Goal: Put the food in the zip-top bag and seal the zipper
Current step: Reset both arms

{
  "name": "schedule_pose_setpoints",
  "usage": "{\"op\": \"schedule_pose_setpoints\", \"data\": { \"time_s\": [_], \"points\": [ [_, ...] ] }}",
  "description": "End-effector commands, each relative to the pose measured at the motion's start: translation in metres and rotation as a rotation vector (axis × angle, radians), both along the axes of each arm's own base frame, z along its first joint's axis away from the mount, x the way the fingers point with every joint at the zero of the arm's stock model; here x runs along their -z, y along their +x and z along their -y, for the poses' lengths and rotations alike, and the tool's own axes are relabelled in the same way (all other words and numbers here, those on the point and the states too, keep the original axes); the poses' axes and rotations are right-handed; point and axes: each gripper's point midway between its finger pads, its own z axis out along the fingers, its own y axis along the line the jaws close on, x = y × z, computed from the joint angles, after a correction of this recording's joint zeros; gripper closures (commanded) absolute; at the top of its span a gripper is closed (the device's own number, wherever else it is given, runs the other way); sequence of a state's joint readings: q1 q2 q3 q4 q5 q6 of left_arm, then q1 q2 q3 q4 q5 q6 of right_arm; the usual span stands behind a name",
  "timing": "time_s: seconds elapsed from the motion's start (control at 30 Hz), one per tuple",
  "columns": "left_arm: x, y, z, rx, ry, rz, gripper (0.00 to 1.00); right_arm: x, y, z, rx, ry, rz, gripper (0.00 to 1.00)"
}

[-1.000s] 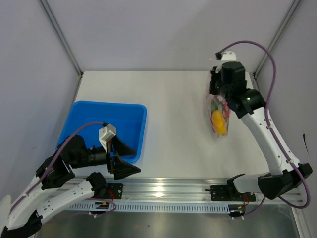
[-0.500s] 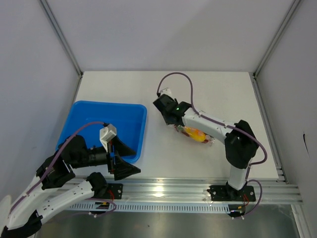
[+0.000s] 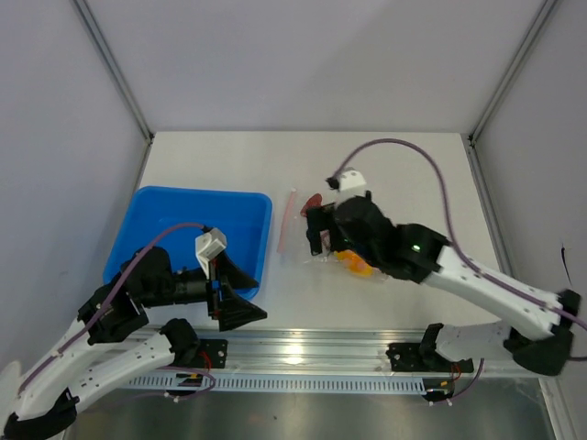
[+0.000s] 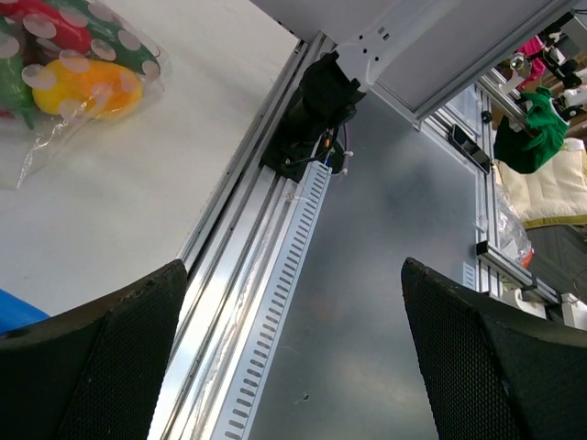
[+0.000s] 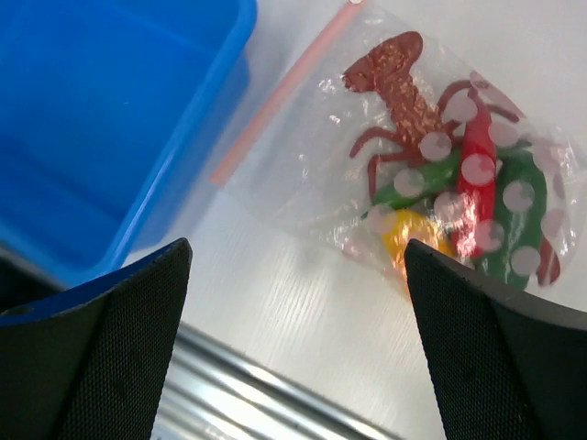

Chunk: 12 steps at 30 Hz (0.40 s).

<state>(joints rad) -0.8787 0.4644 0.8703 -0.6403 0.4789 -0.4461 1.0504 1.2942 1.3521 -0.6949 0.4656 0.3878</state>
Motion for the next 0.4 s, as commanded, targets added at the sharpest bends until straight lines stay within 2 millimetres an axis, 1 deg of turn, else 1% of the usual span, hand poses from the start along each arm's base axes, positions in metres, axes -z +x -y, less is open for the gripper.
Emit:
{"op": "schedule_pose_setpoints", "data": {
  "time_s": [0.0,0.03,0.07,0.1,0.13,0.17,0.2,0.23,0.27,0.3,0.33,0.37],
  "points": [
    [0.004,0.002,0.009,0.007,-0.016,-0.041,0.00,0.002,-0.031,0.049,0.121,0.088,-0.050,0.01],
    [0.004,0.005,0.010,-0.008,-0.026,-0.039,0.01,0.000,-0.041,0.076,0.229,0.155,-0.075,0.01],
    [0.005,0.007,0.009,-0.024,-0.033,-0.047,0.01,0.006,-0.046,0.090,0.287,0.170,-0.092,0.01],
    [0.017,0.008,0.010,-0.042,-0.023,-0.085,0.00,0.025,-0.054,0.104,0.339,0.157,-0.124,0.01],
    [0.018,0.011,0.010,-0.061,-0.027,-0.092,0.01,0.038,-0.063,0.119,0.423,0.175,-0.172,0.01],
    [0.015,0.011,0.010,-0.067,-0.050,-0.087,0.01,0.039,-0.068,0.133,0.465,0.210,-0.170,0.00],
    [0.019,0.011,0.010,-0.073,-0.057,-0.109,0.00,0.055,-0.074,0.143,0.496,0.195,-0.191,0.01],
    [0.024,0.011,0.011,-0.077,-0.057,-0.123,0.01,0.062,-0.079,0.149,0.512,0.195,-0.208,0.01],
    [0.028,0.011,0.011,-0.080,-0.062,-0.134,0.01,0.065,-0.082,0.152,0.523,0.218,-0.220,0.00],
    [0.026,0.011,0.012,-0.081,-0.079,-0.133,0.01,0.064,-0.087,0.156,0.515,0.257,-0.227,0.00],
    [0.027,0.009,0.011,-0.084,-0.092,-0.148,0.00,0.070,-0.089,0.158,0.510,0.266,-0.231,0.00],
    [0.028,0.006,0.010,-0.071,-0.101,-0.153,0.01,0.070,-0.090,0.158,0.480,0.266,-0.218,0.00]
  ]
}}
